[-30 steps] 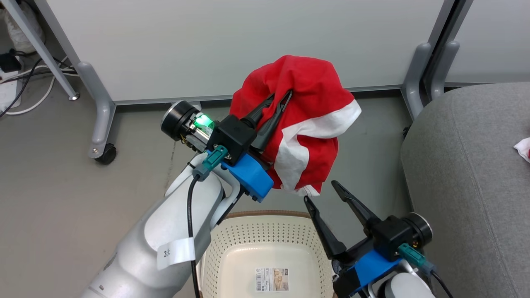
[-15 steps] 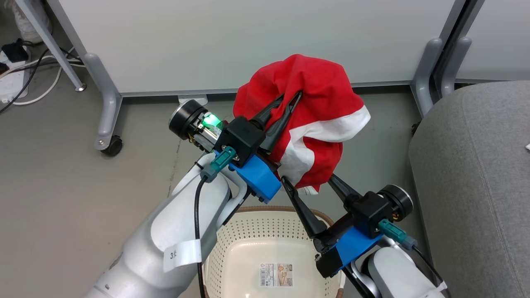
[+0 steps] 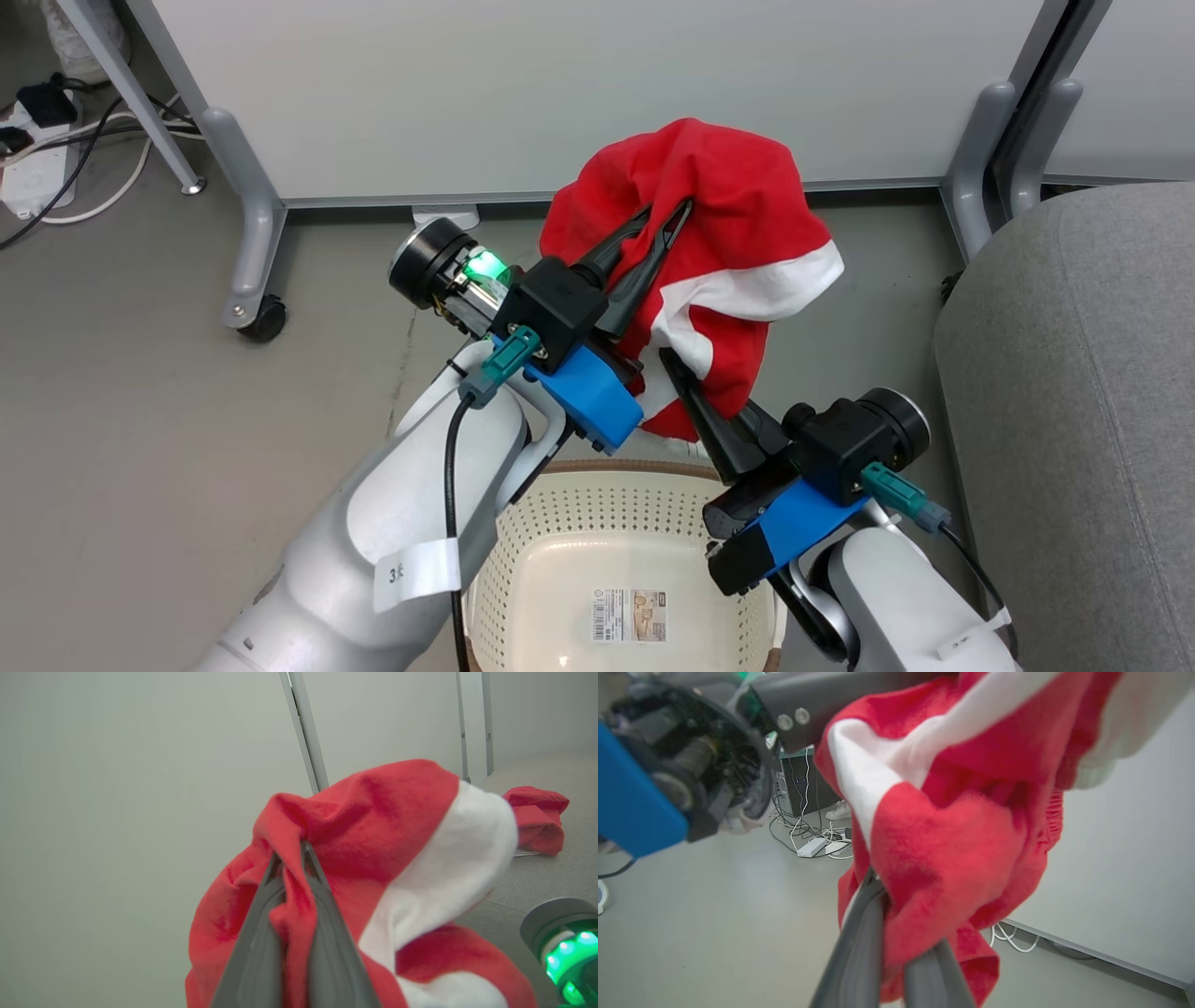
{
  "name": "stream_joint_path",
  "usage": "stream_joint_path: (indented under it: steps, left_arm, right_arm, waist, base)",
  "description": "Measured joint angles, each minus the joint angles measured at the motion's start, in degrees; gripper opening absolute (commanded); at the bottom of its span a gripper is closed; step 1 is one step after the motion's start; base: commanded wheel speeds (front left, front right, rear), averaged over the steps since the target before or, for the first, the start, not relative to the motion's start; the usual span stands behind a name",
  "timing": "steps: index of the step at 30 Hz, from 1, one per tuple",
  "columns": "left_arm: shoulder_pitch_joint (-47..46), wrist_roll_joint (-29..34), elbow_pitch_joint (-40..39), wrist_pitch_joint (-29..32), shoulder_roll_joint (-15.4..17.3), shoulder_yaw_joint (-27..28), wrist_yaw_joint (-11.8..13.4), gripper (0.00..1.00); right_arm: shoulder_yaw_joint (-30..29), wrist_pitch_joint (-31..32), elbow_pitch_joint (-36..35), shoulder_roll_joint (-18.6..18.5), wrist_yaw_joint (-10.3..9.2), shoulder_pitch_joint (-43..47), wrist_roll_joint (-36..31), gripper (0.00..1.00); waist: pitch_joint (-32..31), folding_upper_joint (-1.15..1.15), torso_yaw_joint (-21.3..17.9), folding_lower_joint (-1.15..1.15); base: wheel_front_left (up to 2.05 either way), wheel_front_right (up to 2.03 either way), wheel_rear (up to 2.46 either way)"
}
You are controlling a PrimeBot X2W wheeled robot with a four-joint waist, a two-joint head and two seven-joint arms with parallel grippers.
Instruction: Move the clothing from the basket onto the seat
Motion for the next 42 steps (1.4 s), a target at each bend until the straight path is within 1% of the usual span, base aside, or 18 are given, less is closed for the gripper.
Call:
stream_joint_path:
  steps: [23, 24, 25, 26, 42]
  left_arm:
    - [0.0, 0.4, 0.3, 0.0, -0.2, 0.8, -0.1, 0.00]
    - [0.0, 0.4, 0.3, 0.0, -0.2, 0.8, -0.1, 0.15]
    - [0.1, 0.4, 0.3, 0.0, -0.2, 0.9, -0.1, 0.55]
    - [0.1, 0.5, 0.3, 0.0, -0.2, 0.9, -0.1, 1.00]
    - [0.3, 1.1, 0.5, 0.0, -0.5, 1.5, -0.1, 1.00]
  right_arm:
    - [-0.1, 0.0, 0.6, 0.0, 0.00, -0.2, 0.0, 0.00]
    - [-0.1, 0.0, 0.6, 0.0, 0.00, -0.2, 0.0, 0.00]
    - [-0.1, 0.0, 0.6, 0.0, 0.00, -0.2, 0.0, 0.00]
    - [-0.1, 0.0, 0.6, 0.0, 0.00, -0.2, 0.0, 0.00]
    - [-0.6, 0.0, 0.8, 0.0, 0.00, -0.1, -0.1, 0.00]
  waist:
    - [-0.4, 0.00, -0.2, 0.00]
    - [-0.4, 0.00, -0.2, 0.00]
    - [-0.4, 0.00, -0.2, 0.00]
    - [-0.4, 0.00, -0.2, 0.00]
    - [-0.4, 0.00, -0.7, 0.00]
  base:
    - [0.00, 0.00, 0.00]
    - [0.00, 0.00, 0.00]
    - [0.00, 0.00, 0.00]
    - [0.00, 0.00, 0.00]
    - [0.00, 0.00, 0.00]
